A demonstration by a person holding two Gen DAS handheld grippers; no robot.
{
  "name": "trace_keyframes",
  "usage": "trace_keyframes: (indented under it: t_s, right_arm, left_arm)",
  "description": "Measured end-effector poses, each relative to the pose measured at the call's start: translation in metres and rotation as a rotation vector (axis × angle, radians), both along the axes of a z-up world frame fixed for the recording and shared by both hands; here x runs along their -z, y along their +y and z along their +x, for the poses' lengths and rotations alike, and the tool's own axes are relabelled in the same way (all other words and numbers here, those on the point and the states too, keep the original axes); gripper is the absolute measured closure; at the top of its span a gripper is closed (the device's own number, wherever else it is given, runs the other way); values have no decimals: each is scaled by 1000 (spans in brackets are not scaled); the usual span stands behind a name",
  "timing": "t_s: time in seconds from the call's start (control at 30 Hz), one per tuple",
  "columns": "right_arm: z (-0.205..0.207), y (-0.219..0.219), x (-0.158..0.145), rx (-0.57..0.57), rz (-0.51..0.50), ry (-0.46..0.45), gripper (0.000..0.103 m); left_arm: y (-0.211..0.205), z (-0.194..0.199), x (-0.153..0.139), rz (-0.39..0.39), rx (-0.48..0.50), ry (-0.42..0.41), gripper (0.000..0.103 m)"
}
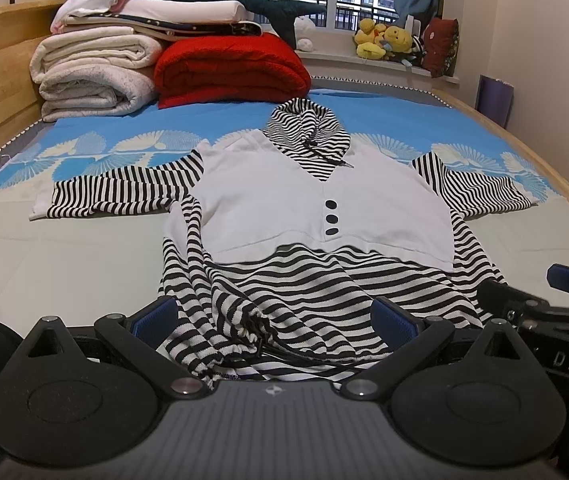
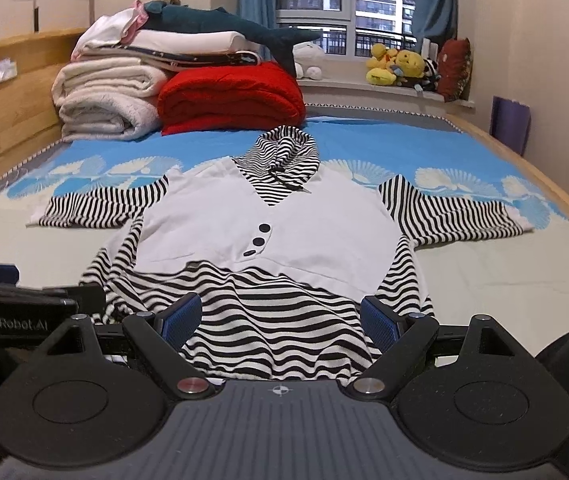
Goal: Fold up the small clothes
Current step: 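Reach the left tool to a striped sleeve cuff and grasp it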
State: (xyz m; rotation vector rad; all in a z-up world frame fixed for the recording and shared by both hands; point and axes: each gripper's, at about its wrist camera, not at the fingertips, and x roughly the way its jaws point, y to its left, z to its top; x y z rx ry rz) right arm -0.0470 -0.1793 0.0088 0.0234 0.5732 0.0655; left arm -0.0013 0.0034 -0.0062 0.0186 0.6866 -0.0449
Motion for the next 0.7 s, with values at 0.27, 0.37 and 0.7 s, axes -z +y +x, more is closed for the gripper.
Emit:
trace_keyframes:
  t_s: [0.27,0.37,0.7]
  right_arm:
    - [12,-22,-32,7,-1,-105,16]
    - [33,-45,-59,-7,-35,-193,12]
    - [146,-121,-85,85,-183,-262,6]
  left_arm:
    - [18,7,-16,-32,-48,-27,1]
    - [30,24,-24,-23,-59,-26,1]
    - [90,147,-55,32,-169,-43,3]
